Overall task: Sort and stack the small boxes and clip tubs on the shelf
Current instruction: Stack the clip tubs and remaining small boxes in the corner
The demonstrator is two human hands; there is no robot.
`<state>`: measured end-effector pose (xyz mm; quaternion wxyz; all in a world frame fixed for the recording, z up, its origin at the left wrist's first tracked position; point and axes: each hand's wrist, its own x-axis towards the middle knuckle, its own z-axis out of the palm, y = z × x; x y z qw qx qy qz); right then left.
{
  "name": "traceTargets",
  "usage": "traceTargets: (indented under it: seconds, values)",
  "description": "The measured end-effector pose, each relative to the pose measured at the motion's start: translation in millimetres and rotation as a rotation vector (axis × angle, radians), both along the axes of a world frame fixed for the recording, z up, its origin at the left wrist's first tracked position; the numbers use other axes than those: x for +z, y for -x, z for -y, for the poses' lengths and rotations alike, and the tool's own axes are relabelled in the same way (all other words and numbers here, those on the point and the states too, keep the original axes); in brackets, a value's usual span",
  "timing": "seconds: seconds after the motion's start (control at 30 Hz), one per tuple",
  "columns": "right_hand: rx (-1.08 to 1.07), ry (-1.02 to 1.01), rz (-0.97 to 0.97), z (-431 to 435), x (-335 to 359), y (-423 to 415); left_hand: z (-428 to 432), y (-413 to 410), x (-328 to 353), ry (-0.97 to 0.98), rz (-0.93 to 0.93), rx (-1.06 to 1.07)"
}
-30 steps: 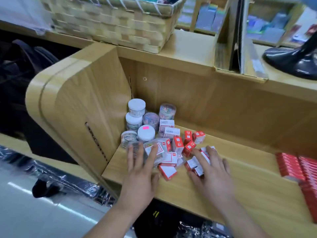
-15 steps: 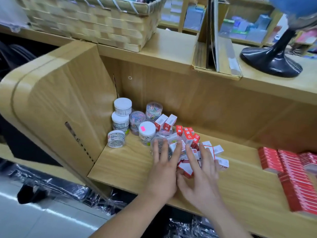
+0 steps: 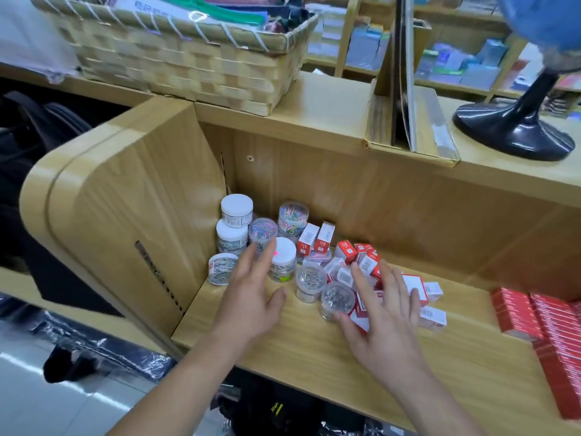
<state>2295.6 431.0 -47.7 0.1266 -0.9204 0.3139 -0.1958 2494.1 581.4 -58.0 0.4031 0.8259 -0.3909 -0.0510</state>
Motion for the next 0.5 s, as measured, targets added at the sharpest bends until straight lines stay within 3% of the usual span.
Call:
traceTargets:
  seconds: [0.2, 0.37, 0.5]
  values:
    - [0.157, 0.031, 0.018, 13, 22, -38, 32, -7, -14, -0.109, 0.022, -0.020]
    - [0.279, 0.065, 0.086, 18, 40, -74, 44, 21, -16, -0.014, -0.213, -0.196]
    - [0.321, 0.078, -0.011, 14, 31, -101, 35, 14, -9, 0.067, -0.129, -0.245]
